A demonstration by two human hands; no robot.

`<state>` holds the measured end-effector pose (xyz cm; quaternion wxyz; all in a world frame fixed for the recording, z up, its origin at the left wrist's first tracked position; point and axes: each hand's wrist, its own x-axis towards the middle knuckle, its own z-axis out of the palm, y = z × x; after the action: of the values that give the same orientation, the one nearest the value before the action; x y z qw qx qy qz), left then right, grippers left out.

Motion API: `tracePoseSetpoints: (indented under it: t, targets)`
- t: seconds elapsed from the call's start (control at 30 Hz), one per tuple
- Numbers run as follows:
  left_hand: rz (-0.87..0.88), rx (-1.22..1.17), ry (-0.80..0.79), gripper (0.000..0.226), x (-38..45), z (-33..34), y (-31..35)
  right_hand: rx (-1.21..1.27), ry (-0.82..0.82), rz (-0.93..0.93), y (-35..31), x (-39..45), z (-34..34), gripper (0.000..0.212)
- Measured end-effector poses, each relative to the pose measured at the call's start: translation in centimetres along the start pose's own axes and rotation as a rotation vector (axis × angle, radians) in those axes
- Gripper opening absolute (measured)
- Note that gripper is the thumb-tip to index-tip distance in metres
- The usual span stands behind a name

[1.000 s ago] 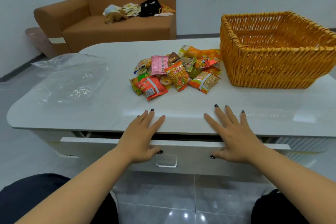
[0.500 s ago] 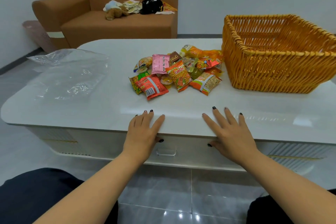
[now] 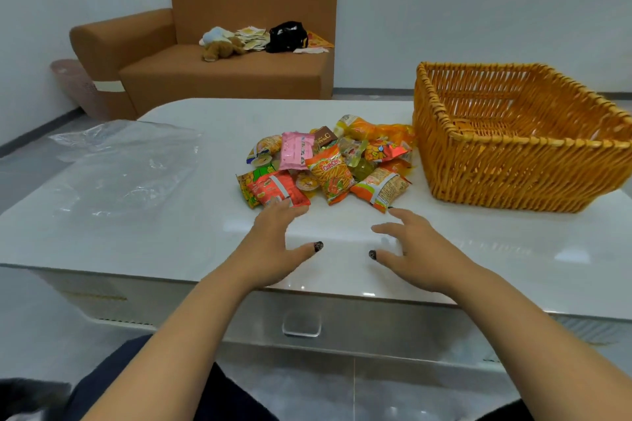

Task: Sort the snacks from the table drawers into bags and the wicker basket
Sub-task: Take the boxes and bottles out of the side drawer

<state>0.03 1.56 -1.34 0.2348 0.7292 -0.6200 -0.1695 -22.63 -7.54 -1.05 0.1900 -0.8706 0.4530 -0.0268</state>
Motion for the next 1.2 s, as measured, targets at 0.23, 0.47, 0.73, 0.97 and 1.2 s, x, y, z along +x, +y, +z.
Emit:
tracePoseSetpoints:
  t: [0.23, 0.47, 0.73, 0.97, 1.2]
  targets:
    - [0.173, 0.121, 0.253, 0.064, 9.9, 1.1, 2.7, -0.05, 0.261, -0.097, -0.2, 8.1, -3.6, 0.059]
    - [0.096, 0.062, 0.22, 0.064, 16.9, 1.6, -0.6, 0.041, 0.318, -0.046, 1.8, 14.7, -3.7, 0.059]
    - [0.053, 0.114, 0.011, 0.066, 18.5, -4.3, 3.6, 0.122, 0.011, 0.084, -0.8, 14.7, -10.2, 0.058]
    - [-0.051, 0.007, -0.16, 0.06, 21.0, -19.1, 14.2, 0.113, -0.072, 0.04, -4.9, 15.0, -27.0, 0.057]
    - [-0.1, 0.081, -0.267, 0.064, 21.6, -29.7, 25.4, 0.074, -0.176, 0.06, -5.2, 12.7, -42.3, 0.062]
